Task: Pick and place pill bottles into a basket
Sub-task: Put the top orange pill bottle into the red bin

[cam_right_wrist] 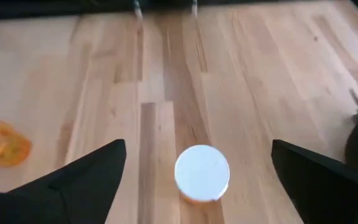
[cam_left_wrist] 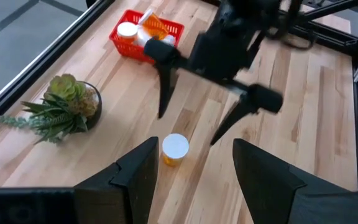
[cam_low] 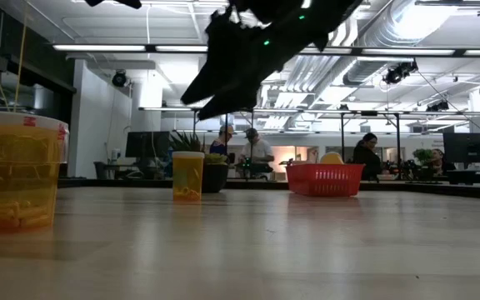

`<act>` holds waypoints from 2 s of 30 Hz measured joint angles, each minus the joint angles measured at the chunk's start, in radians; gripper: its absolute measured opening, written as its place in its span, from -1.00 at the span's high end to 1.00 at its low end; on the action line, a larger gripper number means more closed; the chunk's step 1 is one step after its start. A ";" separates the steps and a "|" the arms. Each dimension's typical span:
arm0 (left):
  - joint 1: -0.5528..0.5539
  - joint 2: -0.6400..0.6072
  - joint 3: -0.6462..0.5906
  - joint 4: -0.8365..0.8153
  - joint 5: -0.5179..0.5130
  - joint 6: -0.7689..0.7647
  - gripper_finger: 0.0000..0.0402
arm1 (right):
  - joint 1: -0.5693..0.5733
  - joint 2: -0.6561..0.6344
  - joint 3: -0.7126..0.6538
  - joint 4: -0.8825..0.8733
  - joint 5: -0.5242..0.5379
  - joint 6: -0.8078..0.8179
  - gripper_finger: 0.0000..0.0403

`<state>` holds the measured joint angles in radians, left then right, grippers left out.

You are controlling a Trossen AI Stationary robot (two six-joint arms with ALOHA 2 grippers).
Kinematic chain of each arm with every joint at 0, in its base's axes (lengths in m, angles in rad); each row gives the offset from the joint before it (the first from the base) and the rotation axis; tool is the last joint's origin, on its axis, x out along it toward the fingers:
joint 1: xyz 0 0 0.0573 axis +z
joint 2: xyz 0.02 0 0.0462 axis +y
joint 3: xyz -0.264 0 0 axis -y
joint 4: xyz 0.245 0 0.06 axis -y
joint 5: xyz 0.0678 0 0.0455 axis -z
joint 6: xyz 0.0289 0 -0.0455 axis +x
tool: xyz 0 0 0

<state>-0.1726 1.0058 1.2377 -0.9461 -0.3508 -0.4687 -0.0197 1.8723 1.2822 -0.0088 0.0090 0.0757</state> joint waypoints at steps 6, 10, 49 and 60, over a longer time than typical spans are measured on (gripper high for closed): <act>0.000 -0.006 0.000 -0.007 0.000 -0.008 -0.19 | 0.000 0.109 0.118 -0.125 -0.001 -0.049 -0.95; 0.000 -0.009 0.000 -0.007 0.000 -0.008 -0.19 | 0.000 0.150 0.130 -0.151 -0.018 -0.056 -0.95; 0.000 -0.008 0.000 -0.025 0.002 -0.016 -0.19 | -0.008 0.230 0.129 -0.073 0.041 -0.024 -0.38; 0.000 -0.008 0.000 -0.025 0.002 -0.015 -0.19 | -0.008 0.230 0.129 -0.073 0.035 -0.001 -0.14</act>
<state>-0.1726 0.9977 1.2381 -0.9710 -0.3485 -0.4836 -0.0277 2.1021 1.4109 -0.0818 0.0444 0.0749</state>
